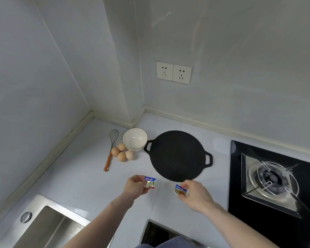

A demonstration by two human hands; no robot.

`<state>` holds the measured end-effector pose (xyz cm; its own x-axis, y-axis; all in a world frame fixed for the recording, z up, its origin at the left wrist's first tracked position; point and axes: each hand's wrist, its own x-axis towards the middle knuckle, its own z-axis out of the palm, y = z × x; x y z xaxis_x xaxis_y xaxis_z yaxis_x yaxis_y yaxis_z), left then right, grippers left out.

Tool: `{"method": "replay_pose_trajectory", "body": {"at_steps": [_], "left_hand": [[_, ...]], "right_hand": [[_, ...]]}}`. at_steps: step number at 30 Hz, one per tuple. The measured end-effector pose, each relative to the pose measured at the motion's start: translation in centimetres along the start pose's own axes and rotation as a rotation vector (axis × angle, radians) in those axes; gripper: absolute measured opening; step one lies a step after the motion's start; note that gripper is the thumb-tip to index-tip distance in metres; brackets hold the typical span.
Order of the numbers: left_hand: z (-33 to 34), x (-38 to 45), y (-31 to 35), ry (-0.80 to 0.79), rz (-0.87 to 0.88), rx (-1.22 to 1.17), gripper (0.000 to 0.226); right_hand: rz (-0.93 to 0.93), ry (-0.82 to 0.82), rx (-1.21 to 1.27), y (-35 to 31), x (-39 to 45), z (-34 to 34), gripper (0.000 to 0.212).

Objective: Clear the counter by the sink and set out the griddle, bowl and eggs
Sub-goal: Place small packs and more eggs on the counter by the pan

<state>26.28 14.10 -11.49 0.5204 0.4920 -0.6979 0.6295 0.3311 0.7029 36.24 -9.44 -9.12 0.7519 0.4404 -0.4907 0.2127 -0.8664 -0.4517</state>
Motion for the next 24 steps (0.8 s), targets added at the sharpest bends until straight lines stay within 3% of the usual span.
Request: {"method": "replay_pose_trajectory", "body": {"at_steps": [9,14,20,24], "left_hand": [[-1.7,4.0,-1.0,0.044,-0.072,0.092,0.008],[-1.3,4.2,-2.7,0.056,0.013,0.226,0.017],[-2.5,2.9,-3.5,0.05,0.2,0.628,0.041],[-2.3,0.0,-2.2,-0.006,0.31,0.671,0.033]], "right_hand": [[-0.006,-0.063,-0.163,-5.4,4.6,3.4,0.029],[-0.011,-0.041,-0.244,-6.0,5.0,5.3,0.027],[0.013,-0.04,-0.172,-5.6,4.6,6.0,0.036],[0.0,0.001,-0.068,-4.5,2.6,4.6,0.046]]}}
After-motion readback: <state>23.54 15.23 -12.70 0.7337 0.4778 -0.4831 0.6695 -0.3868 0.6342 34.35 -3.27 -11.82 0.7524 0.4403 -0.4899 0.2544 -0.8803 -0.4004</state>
